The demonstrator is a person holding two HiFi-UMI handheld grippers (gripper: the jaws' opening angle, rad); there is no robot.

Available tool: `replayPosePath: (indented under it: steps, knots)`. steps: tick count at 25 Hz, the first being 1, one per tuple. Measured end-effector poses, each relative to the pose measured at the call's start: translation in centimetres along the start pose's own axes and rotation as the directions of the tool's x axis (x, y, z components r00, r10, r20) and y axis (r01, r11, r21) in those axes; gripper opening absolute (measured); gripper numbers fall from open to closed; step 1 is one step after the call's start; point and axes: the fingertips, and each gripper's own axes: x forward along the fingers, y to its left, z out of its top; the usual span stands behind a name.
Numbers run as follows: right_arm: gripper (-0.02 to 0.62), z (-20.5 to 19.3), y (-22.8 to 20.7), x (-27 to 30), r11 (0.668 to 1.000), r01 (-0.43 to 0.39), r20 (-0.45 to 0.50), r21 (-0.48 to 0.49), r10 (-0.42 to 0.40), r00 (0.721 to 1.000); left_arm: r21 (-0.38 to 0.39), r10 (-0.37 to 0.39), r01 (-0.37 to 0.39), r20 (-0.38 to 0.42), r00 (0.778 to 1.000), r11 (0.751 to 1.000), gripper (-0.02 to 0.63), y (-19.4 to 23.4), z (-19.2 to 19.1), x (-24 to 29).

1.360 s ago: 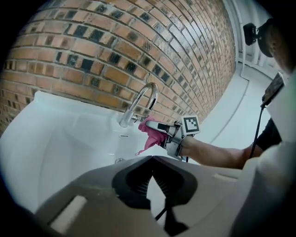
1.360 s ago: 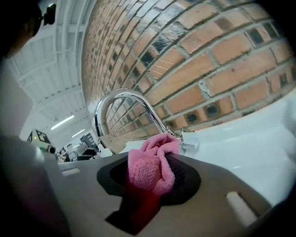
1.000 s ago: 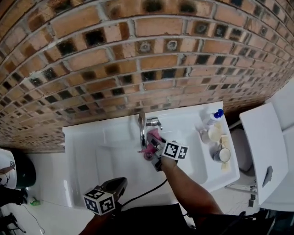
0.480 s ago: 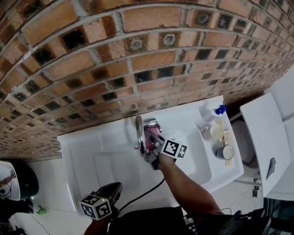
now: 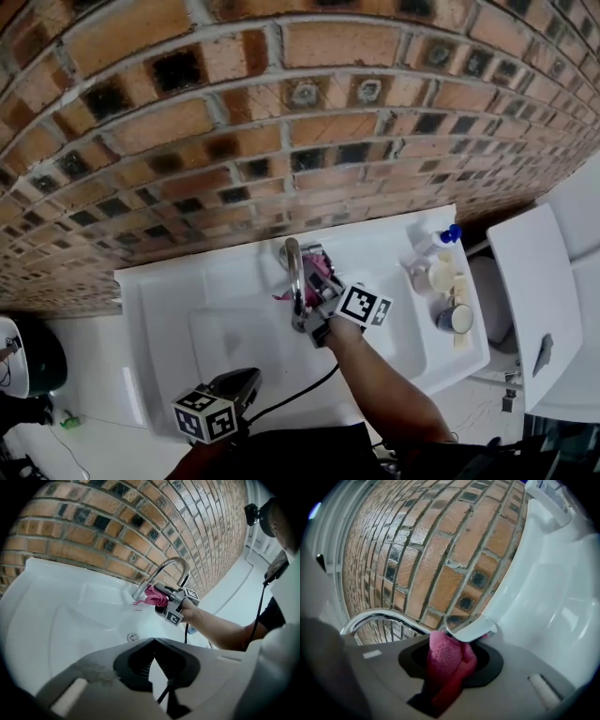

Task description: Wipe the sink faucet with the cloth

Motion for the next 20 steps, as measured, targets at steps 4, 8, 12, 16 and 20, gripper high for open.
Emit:
replayPosePath:
  steps: [4, 8, 12, 16, 20]
  knots:
    - [0.132, 0.4, 0.0, 0.0, 1.000, 0.004, 0.011, -0.005, -0.004, 1.000, -0.019, 0.000, 0.001, 0.028, 1.000, 1.000, 0.003, 0.2, 0.1, -0.5]
    - [0.132, 0.0, 0.3, -0.6, 0.995, 0.015, 0.008, -0.102, -0.015, 1.000, -0.028, -0.010, 0.011, 0.049, 0.999, 1.000, 0.003, 0.4, 0.0, -1.0]
    - [0.132, -2.6, 0.3, -1.4, 0.992, 0.005, -0.041, -0.130, -0.010, 0.999, -0.035, -0.014, 0.017, 0.068, 0.998, 0.999, 0.003, 0.8, 0.0, -1.5]
    - [0.132, -5.7, -1.2, -0.7, 0.998, 0.013, -0.087, -0.061, -0.018, 0.996, -0.039, -0.017, 0.019, 0.065, 0.998, 0.999, 0.003, 1.5, -0.4, -1.9]
    - [0.132, -6.5, -2.8, 0.2, 0.999, 0.036, -0.074, 0.002, -0.036, 0.997, -0.046, -0.006, 0.008, 0.052, 0.999, 0.999, 0.003, 2.5, -1.1, -2.6]
